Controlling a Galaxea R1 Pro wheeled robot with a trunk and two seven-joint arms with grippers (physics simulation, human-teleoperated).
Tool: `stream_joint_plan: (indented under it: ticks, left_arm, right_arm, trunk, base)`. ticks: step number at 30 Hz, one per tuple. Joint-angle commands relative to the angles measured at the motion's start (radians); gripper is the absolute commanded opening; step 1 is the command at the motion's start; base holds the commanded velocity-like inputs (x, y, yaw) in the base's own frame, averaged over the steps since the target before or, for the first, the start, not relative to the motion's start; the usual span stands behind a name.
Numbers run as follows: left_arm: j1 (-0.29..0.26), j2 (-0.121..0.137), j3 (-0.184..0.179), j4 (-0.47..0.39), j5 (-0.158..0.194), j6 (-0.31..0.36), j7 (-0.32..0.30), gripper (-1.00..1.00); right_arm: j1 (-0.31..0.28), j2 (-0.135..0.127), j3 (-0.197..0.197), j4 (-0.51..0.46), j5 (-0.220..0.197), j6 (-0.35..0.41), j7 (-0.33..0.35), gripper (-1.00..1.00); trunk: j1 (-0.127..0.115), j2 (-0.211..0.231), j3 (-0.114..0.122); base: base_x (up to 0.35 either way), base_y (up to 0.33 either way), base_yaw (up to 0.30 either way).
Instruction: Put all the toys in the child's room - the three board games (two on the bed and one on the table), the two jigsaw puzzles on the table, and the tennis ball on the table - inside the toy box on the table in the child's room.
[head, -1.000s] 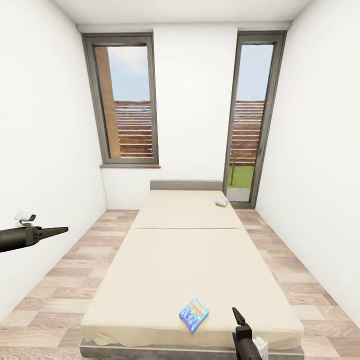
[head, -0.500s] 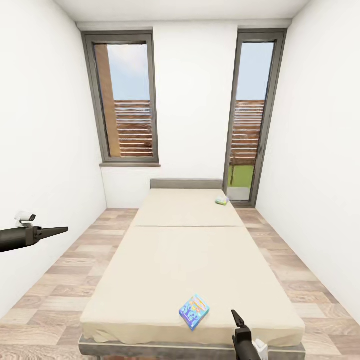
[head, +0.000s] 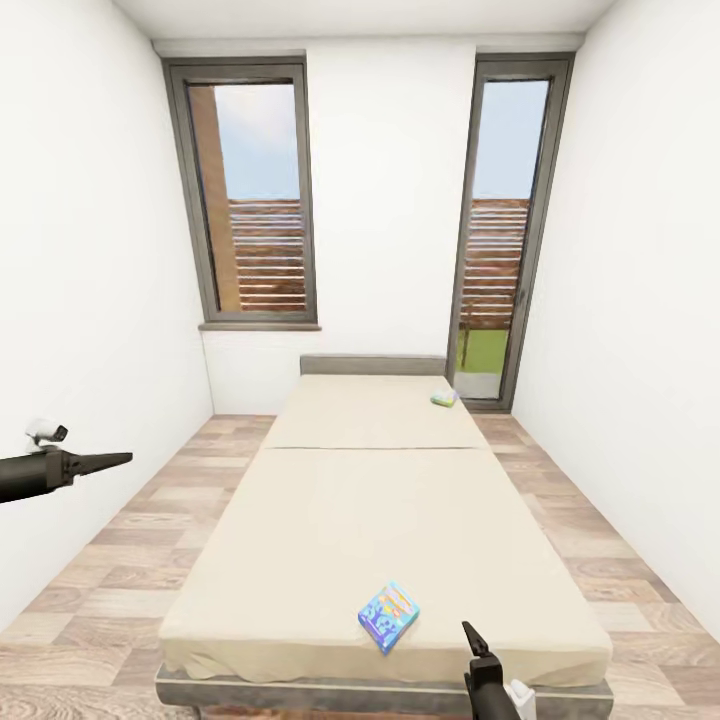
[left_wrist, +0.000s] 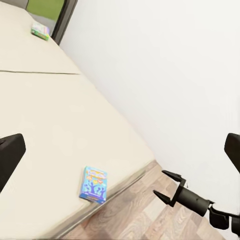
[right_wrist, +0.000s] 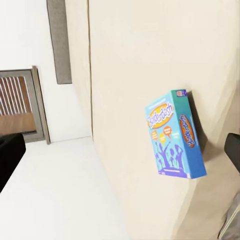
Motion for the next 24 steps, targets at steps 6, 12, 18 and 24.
stream_joint_plan:
  ticks: [6,12,18,24]
  left_arm:
    - [-0.001,0.014,-0.001,0.000,-0.001,0.045,-0.004,1.00]
    - [-0.001,0.022,-0.002,0.000,-0.001,0.071,-0.004,1.00]
    - [-0.001,0.023,-0.003,0.000,-0.001,0.075,-0.004,1.00]
    - [-0.001,0.023,-0.003,0.000,-0.001,0.076,-0.004,1.00]
  right_arm:
    - [0.000,0.001,-0.003,0.000,-0.003,0.009,0.004,1.00]
    - [-0.001,0.004,-0.001,0.000,0.001,0.012,0.008,1.00]
    - [-0.001,0.008,0.000,0.000,0.002,0.014,0.009,1.00]
    - [-0.001,0.012,0.000,0.000,0.006,0.017,0.007,1.00]
  trunk:
    - [0.023,-0.043,-0.020]
    - [0.046,-0.085,-0.039]
    - [0.069,-0.127,-0.058]
    - [0.092,-0.169,-0.076]
  base:
    - [0.000,0.000,0.000]
    - [0.000,0.000,0.000]
    - [0.000,0.000,0.000]
    - [0.000,0.000,0.000]
